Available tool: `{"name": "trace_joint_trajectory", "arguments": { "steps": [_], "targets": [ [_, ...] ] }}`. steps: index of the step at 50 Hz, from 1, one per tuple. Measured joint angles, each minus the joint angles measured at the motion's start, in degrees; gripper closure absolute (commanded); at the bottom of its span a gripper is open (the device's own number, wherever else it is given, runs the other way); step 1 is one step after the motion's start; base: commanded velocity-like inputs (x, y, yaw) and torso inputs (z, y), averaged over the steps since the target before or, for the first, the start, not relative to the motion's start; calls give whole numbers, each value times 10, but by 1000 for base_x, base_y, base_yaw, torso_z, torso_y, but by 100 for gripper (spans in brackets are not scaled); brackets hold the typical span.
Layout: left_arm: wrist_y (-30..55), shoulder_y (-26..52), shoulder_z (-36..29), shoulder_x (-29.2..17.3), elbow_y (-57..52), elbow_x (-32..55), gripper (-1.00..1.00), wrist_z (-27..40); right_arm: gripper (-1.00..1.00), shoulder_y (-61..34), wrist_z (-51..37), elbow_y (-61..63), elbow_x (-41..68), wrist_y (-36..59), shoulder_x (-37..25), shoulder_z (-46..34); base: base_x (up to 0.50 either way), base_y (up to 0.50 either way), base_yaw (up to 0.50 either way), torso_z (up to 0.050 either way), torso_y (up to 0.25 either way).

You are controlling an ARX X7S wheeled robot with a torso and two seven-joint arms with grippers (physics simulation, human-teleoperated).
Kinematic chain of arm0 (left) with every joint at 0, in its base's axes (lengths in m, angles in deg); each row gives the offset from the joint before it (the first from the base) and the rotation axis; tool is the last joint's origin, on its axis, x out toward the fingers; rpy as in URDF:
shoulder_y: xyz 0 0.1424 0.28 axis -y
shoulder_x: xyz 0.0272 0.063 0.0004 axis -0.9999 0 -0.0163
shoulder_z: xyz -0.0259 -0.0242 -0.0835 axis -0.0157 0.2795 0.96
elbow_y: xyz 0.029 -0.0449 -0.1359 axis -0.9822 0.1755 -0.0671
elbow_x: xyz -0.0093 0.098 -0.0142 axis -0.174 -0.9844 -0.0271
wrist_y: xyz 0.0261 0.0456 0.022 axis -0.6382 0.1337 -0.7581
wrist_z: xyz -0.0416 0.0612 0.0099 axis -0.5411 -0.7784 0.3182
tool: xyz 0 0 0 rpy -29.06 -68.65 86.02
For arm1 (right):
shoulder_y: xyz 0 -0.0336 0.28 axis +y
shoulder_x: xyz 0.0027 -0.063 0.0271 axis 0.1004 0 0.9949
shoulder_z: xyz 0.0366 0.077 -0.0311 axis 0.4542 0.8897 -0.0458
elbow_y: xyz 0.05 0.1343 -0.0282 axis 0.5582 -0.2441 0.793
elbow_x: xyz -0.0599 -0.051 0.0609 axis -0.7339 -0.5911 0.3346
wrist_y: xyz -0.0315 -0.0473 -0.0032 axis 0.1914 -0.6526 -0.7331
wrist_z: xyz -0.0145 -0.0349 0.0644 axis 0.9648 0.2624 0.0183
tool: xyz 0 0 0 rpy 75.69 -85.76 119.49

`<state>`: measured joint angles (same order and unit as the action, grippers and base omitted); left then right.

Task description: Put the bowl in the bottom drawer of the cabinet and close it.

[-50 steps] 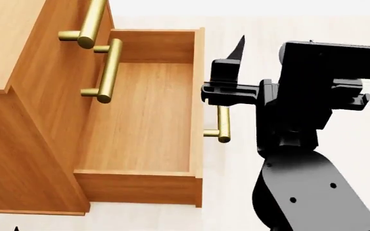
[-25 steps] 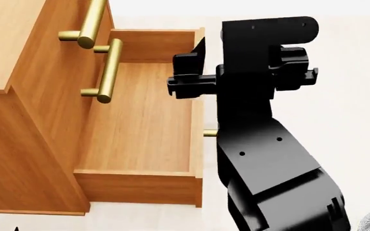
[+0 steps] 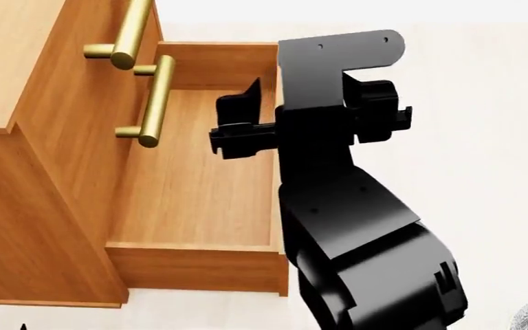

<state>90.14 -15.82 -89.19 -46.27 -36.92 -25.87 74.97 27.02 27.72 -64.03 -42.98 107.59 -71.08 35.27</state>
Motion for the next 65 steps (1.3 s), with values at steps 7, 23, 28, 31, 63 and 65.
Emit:
{"name": "trace_joint_trajectory", "arguments": {
  "steps": [7, 23, 28, 31, 63, 65],
  "targets": [
    [-4, 0, -3, -5, -1, 2, -100, 5, -100, -2, -3, -15, 4, 6, 5, -5, 0, 0, 0, 0, 0],
    [-10, 3, -10, -14, 2, 9, -100, 14, -100, -12, -12, -39, 21, 24, 15, -4, 0, 0, 0, 0, 0],
    [-10, 5, -12, -17, 2, 12, -100, 18, -100, -14, -16, -46, 26, 33, 17, -7, 0, 0, 0, 0, 0],
    [-11, 6, -14, -19, 3, 13, -100, 20, -100, -15, -18, -53, 27, 38, 18, -9, 0, 0, 0, 0, 0],
    [-22, 11, -25, -31, 14, 25, -100, 34, -100, -23, -65, -155, 94, 78, 47, 32, 0, 0, 0, 0, 0],
    [-23, 11, -25, -32, 14, 25, -100, 35, -100, -24, -67, -161, 96, 76, 47, 32, 0, 0, 0, 0, 0]
  ]
}}
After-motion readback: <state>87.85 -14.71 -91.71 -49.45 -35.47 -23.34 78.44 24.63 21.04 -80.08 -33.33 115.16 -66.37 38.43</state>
